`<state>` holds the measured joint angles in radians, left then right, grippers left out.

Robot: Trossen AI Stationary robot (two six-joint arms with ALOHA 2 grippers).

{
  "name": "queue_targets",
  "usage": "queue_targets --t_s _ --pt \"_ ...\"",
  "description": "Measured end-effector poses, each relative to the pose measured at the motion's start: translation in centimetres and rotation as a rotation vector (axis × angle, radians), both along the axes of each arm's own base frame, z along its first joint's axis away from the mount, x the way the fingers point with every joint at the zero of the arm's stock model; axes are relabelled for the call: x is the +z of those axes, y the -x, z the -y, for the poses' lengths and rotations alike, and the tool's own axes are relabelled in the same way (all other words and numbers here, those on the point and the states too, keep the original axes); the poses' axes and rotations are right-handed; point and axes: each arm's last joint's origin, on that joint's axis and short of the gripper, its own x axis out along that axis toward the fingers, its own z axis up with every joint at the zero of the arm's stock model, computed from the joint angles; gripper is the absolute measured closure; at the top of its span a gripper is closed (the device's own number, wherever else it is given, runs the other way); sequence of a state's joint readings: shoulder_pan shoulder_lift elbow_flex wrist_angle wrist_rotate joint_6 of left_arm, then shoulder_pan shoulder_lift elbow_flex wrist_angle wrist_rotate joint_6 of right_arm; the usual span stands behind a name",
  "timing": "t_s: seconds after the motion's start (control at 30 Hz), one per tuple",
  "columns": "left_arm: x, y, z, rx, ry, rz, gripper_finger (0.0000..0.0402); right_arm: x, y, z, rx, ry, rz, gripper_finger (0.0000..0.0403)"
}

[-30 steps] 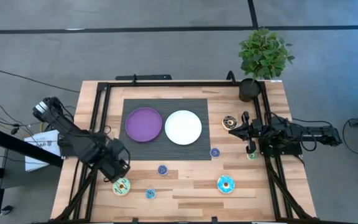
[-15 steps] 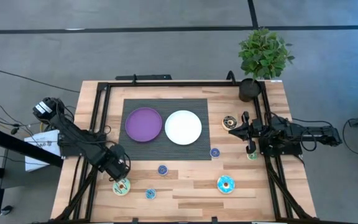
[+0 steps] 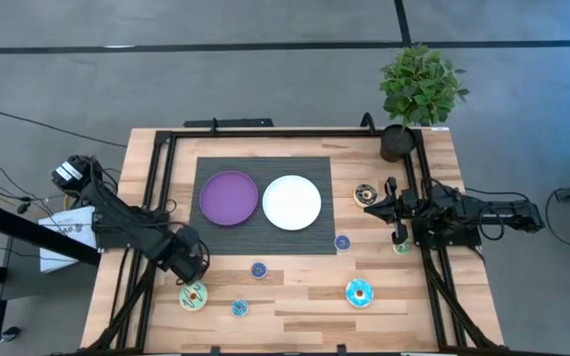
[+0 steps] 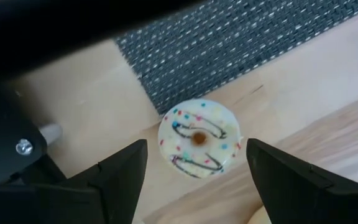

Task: Pick & Place donuts
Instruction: Put the small light yellow donut on the purple plate

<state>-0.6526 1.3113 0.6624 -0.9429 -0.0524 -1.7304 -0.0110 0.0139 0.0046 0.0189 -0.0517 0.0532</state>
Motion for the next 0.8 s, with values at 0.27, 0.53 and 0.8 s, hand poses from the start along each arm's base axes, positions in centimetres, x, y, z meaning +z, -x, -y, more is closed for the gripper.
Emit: queue_targets --t_s 0.27,0.53,0.8 --pt "0.0 -0.42 -0.58 -0.006 -0.006 0.001 0.0132 0.01 0.0 0.0 0.0 0.0 0.0 0.0403" --pt "0.0 -0.5 -0.7 -0.013 -0.007 0.001 0.0132 0.0 0.0 0.0 0.0 0.0 0.0 0.0403" --pt "-0.26 -0.46 -0.73 -0.024 -0.003 0.007 0.0132 0.01 0.0 0.0 0.0 0.0 0.0 0.0403"
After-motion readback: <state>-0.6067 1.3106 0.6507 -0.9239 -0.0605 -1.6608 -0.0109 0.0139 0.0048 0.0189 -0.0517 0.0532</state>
